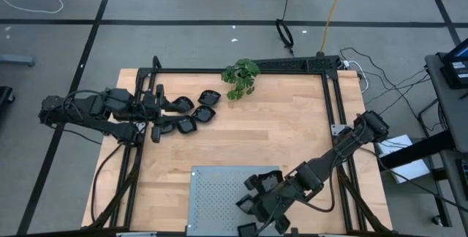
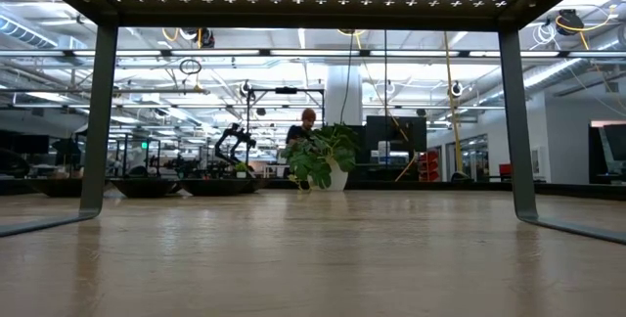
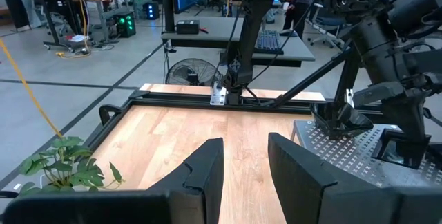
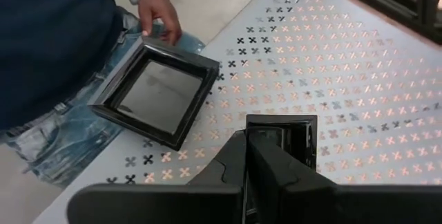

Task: Pick & Place Mini shaped plates
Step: Stack the square plate onto the stacked square plate on the shelf

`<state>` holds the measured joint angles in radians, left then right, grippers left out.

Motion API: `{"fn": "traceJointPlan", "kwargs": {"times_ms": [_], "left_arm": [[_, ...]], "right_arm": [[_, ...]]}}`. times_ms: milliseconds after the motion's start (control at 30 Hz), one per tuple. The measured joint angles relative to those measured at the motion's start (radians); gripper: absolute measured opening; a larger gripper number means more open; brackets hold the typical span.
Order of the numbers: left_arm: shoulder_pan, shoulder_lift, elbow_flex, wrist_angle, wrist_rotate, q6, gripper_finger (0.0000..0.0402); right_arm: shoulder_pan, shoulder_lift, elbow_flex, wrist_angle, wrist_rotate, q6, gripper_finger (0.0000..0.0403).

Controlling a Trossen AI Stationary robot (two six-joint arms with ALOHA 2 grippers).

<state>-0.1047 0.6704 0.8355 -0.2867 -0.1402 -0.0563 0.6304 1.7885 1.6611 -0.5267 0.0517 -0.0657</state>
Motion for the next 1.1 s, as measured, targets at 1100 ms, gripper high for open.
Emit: {"fn": "traceJointPlan", "kwargs": {"times_ms": [1100], "left_arm": [[0.000,0.000,0.000,0.000,0.000,0.000,0.0120]], "right_arm": [[0.117,-0.011,0.000,0.291,-0.132,0.006,0.0004]]}}
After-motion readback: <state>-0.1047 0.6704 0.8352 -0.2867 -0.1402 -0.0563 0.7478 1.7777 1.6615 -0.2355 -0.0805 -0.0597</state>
